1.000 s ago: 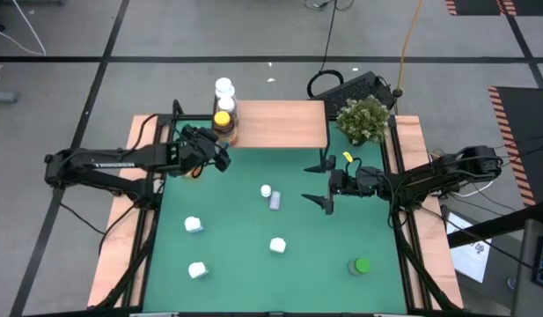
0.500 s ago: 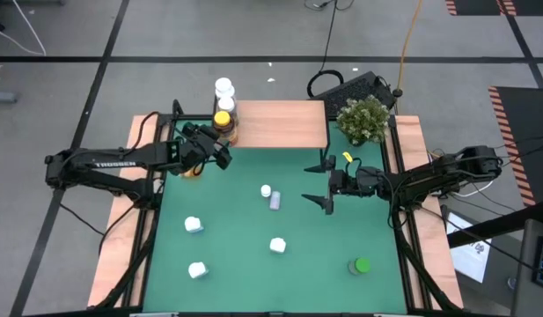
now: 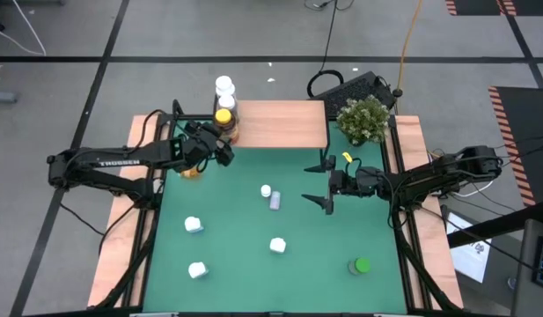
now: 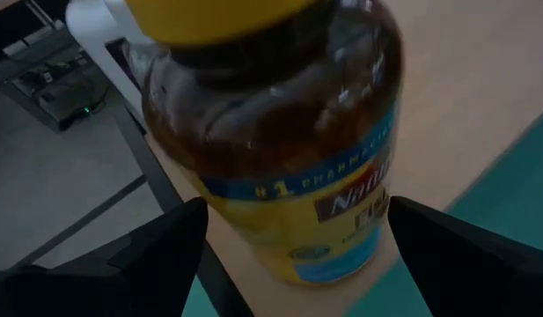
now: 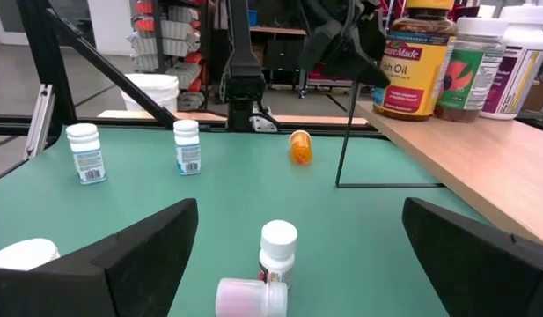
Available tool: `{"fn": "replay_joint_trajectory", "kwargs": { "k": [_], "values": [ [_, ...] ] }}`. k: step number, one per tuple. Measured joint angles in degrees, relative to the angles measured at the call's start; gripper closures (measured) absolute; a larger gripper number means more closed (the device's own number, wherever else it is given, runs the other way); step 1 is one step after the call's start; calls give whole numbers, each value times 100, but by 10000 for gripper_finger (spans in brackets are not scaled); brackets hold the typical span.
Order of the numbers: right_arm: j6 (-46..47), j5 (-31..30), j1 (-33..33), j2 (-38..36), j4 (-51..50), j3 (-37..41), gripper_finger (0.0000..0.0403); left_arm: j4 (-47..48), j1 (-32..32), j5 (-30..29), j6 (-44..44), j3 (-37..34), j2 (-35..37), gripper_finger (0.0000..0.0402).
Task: Pick and place medicine bottles onto shelf by color
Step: Put the yellow pill bottle on the shelf, then put the green pill bottle on the shelf
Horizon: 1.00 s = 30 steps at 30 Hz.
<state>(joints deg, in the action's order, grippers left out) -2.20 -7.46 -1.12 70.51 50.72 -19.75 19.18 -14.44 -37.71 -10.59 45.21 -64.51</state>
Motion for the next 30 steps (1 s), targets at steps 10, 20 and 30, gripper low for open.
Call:
{"fn": "replay_joint_trajectory", "kwargs": {
  "k": [10,20,30],
  "values": [
    [0,0,0,-1,-9,-1,9,-14,-10,38,-22,4,-34,46],
    [-65,3,1,-1,-211,0,9,375,275,274,-109,4,217,46],
    [-353,901,-12,-1,-260,-2,23,453,1018,271,-212,4,957,46]
  ]
}}
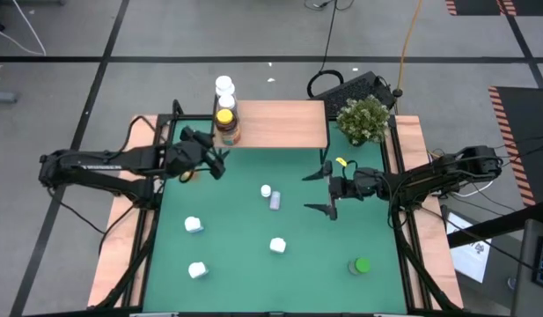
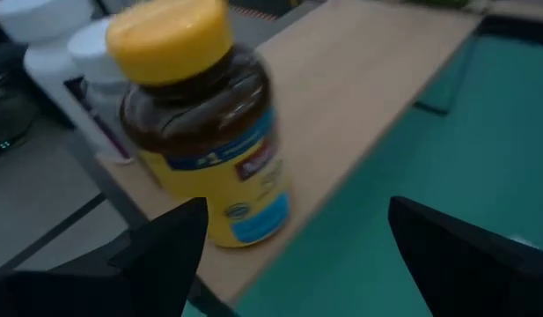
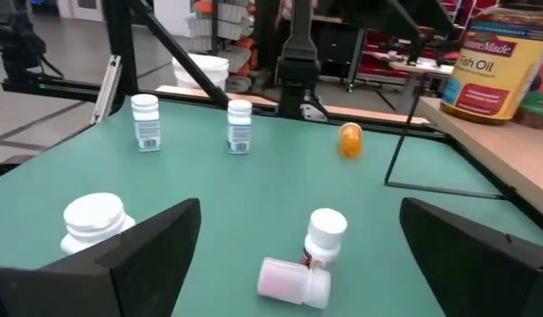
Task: Pick and place medicine bottles onto shelf by color
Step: Put the green pill bottle on the shelf
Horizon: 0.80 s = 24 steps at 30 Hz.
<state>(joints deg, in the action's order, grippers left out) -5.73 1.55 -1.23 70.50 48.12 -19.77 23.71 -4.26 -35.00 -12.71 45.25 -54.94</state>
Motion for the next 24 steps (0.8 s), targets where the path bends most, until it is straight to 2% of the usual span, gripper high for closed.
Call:
{"fn": "replay_joint_trajectory", "kwargs": {
  "k": [5,12,15,18,24],
  "values": [
    [85,1,0,0,0,0,55,-103,512,0,-68,0,53,46],
    [217,4,0,0,14,-62,94,-532,1208,0,-101,0,-466,46],
    [457,5,-27,0,-324,-225,102,-824,1428,1,-13,0,-764,46],
    [730,27,-39,0,-1293,-682,108,-1368,1587,16,328,0,-1110,46],
    [690,41,-256,0,-4391,-1844,112,-2956,1638,484,1211,0,-1900,46]
  ]
}}
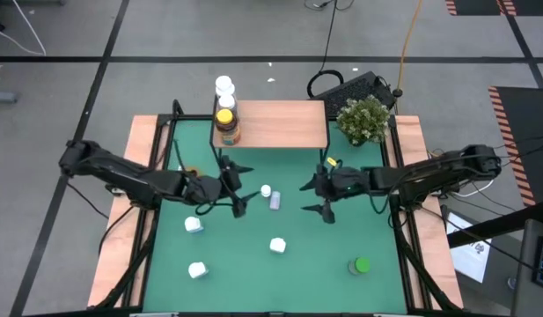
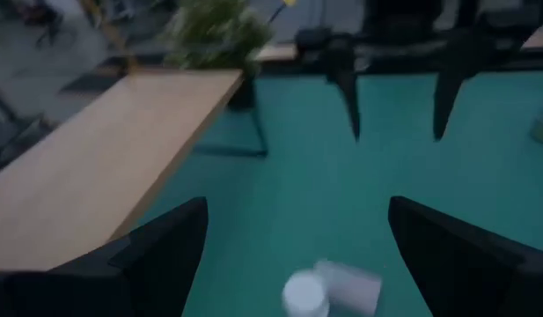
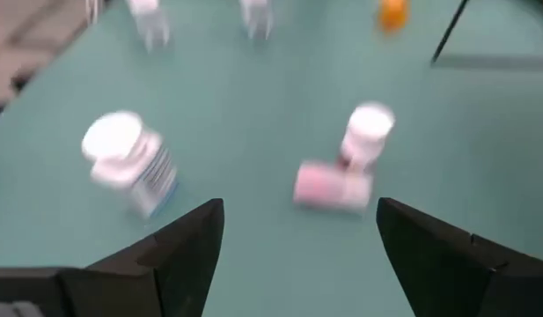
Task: Pick and place medicine bottles onto shelf by color
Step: Put the green pill bottle on the shelf
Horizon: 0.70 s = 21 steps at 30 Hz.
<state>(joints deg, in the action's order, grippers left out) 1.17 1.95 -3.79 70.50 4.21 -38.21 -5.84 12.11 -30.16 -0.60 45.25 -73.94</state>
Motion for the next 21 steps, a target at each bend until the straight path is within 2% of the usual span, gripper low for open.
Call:
{"fn": "replay_joint_trajectory", "kwargs": {
  "k": [7,10,13,16,21],
  "values": [
    [932,-81,-668,0,-2771,-774,112,-1251,-22,339,995,0,-757,46],
    [1213,-474,-1044,0,-3821,-1083,112,-1818,-79,368,1257,0,-1068,46],
    [1385,-645,-1376,0,-4828,-1411,112,-2439,-207,680,1422,0,-1358,46],
    [1804,-349,-1676,0,-5889,-1683,112,-2895,-344,1132,1467,-1,-1582,46],
    [2835,654,-2105,0,-7112,-1814,112,-3200,-498,1621,1750,2,-1762,46]
  ]
}}
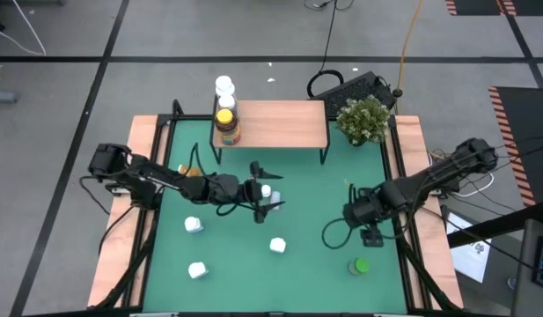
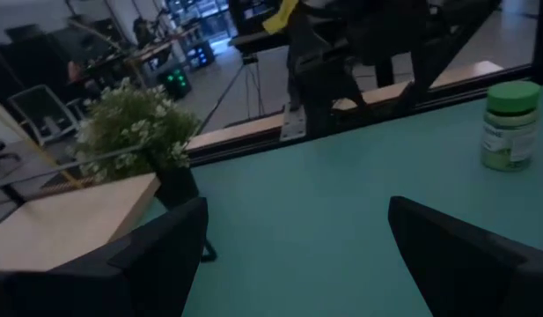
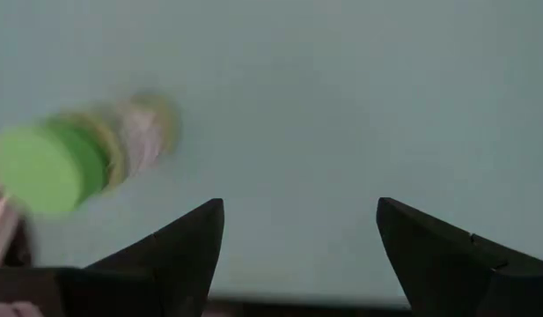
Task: Pick and place medicine bottles onto shelf by color
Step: Put the green pill bottle on the shelf
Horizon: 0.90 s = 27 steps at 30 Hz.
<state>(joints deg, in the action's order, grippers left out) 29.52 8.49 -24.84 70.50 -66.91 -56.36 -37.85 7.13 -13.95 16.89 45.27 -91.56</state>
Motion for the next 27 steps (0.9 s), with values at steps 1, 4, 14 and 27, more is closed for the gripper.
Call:
{"fn": "replay_joint_trajectory", "kwargs": {
  "k": [1,4,14,27],
  "values": [
    [163,165,-81,0,-117,-1,112,2,-22,39,9,2,-8,46],
    [562,370,-316,0,-458,-4,112,17,-69,50,-2,2,-10,46],
    [1926,356,-1450,-4,583,542,112,349,-2,52,-196,5,-10,46],
    [2458,-134,-2373,-2,3084,1414,113,241,-57,70,166,5,-10,46]
  ]
}}
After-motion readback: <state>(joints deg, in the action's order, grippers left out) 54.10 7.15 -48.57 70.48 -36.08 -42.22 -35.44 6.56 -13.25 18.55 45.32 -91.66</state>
